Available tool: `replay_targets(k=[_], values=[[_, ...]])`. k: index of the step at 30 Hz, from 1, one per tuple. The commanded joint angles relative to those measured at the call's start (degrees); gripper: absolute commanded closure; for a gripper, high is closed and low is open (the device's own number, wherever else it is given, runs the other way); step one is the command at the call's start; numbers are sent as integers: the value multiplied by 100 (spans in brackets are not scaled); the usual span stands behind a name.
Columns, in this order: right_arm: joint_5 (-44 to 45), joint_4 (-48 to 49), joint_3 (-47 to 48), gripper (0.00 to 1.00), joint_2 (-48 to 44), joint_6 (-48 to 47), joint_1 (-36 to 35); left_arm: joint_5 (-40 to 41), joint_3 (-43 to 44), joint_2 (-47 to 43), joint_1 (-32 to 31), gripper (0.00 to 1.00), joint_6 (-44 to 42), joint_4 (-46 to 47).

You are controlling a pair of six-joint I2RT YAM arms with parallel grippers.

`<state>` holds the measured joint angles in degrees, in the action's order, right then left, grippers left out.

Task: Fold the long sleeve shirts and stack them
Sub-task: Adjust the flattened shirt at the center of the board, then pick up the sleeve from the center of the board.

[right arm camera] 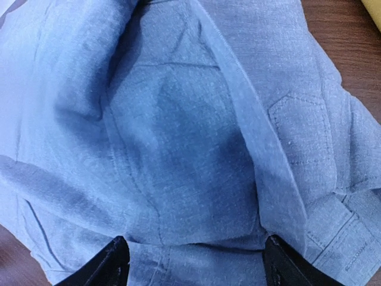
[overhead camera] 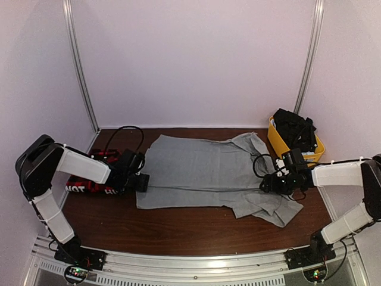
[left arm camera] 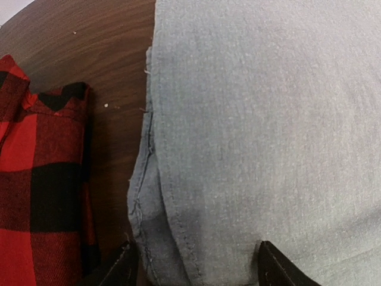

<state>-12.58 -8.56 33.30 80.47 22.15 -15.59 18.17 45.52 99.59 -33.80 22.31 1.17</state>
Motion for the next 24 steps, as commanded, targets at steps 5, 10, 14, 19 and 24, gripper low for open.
replay_targets(k=[5,10,14,19,24], values=[[-917,228,344,22,-842,158,21,-1004,-231,-675,-12,26,-136,192],[-1020,417,1180,23,-141,34,21,-1684,76,-697,-12,23,-96,483],[-786,365,1884,26,675,23,10,-2050,38,-690,-59,22,33,628],[521,-25,2199,26,795,-197,-170,-2072,-122,-700,-184,22,103,690],[1694,-679,2193,25,804,-427,-290,-2038,-183,-670,-214,22,127,732]])
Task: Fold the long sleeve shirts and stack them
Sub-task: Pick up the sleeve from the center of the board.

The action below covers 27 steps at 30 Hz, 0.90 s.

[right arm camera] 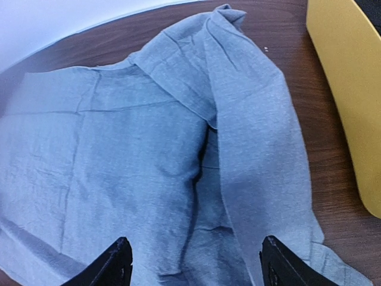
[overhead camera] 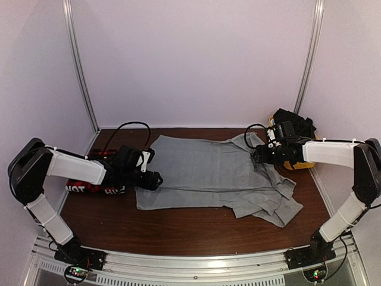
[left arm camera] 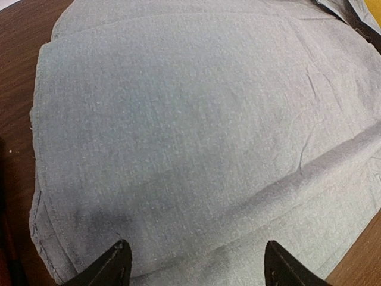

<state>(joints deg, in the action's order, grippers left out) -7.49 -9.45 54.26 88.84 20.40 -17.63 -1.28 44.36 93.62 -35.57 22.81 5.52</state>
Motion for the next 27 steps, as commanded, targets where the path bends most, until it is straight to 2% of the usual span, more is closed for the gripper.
replay_targets(k=[1,5,7,9,13,15,17,22,27], values=[[1251,-643,50,25,8,-271,-93,-77,-68,-74,-37,22,75,300],[1473,-682,-119,28,203,-292,-109,-65,-42,-44,-33,22,75,294],[1679,-729,-113,33,372,-306,-111,-70,-21,-23,-37,22,77,282],[1819,-761,-37,46,539,-363,-109,-94,-8,1,-38,22,75,280],[2024,-911,381,79,815,-494,-109,-82,-38,66,-45,22,75,281],[2170,-1071,723,92,915,-559,-109,-74,-81,74,-54,22,83,281],[2345,-1330,1104,100,893,-611,-105,-74,-123,75,-76,22,78,287],[2735,-1881,2254,100,741,-800,-114,-105,-203,163,-137,22,48,293],[2747,-2328,3458,100,1012,-928,-103,-66,-257,256,-178,22,72,312]])
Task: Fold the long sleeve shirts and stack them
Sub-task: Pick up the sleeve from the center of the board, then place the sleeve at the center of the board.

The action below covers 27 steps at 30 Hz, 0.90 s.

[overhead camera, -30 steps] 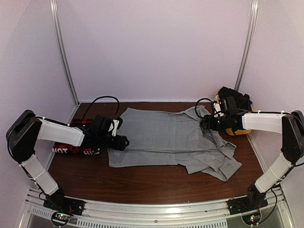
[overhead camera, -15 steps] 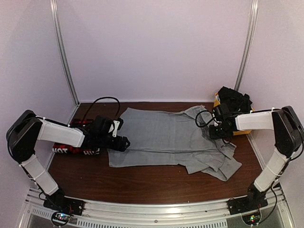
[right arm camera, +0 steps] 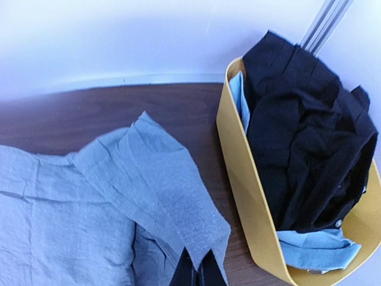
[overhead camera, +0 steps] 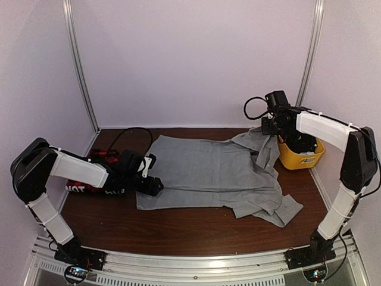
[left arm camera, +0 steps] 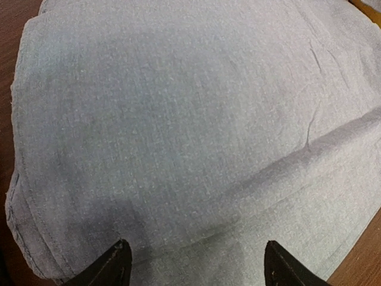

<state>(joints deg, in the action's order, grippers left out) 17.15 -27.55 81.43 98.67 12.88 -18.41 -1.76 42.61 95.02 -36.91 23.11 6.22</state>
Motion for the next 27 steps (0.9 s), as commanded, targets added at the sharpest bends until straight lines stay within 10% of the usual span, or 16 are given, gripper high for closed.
replay_targets(k=[1,22,27], values=[[239,-589,991,100,126,-176,-30,-17,-83,129,-49,22,44,248],[-2206,352,4555,100,3208,1298,-348,28,-38,462,-124,22,159,257],[-2802,333,5095,56,3972,1491,-373,21,9,473,-133,22,158,235]])
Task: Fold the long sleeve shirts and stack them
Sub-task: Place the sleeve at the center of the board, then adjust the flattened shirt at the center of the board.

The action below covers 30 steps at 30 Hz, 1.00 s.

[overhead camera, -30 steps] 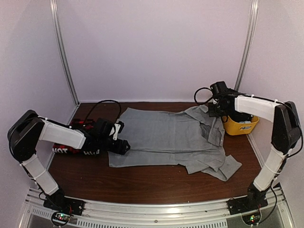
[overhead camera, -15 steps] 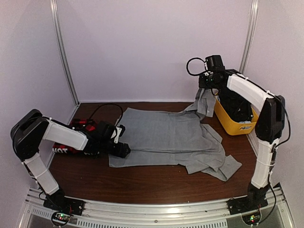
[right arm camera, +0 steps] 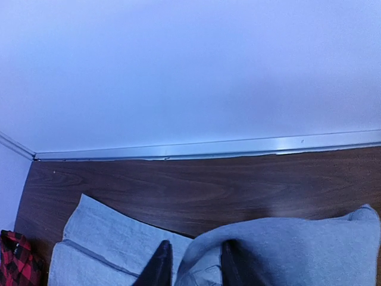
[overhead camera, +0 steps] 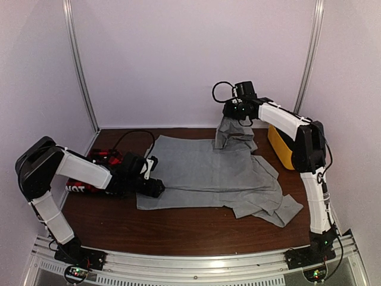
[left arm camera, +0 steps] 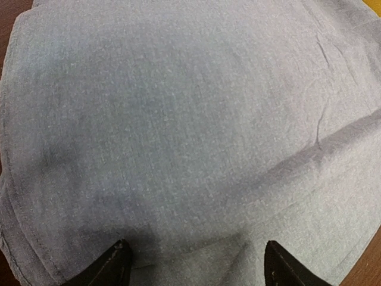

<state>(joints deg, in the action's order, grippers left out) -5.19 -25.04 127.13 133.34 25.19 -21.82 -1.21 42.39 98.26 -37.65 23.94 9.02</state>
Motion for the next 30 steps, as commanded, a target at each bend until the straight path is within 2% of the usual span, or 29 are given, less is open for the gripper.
replay_targets(k=[1,2,4,9,13,18,23,30], values=[[-570,-123,648,43,572,183,-32,-36,40,150,-58,22,70,-48],[-491,-279,612,34,532,75,-32,-39,41,148,-57,22,67,-49],[-246,-342,75,23,124,-149,-30,-36,41,158,-58,22,67,-45],[48,422,-2558,1,-1707,-496,28,-24,63,172,-60,22,19,-31],[122,682,-4289,2,-2810,-576,165,-44,97,153,-63,22,-3,-51],[-184,1004,-5550,7,-3300,-521,510,-42,128,66,-67,22,23,-78],[-941,1684,-6312,5,-3352,-328,841,-98,153,36,-67,22,88,-83],[-1636,2239,-6359,7,-2816,-52,985,-114,138,79,-67,22,110,-64]])
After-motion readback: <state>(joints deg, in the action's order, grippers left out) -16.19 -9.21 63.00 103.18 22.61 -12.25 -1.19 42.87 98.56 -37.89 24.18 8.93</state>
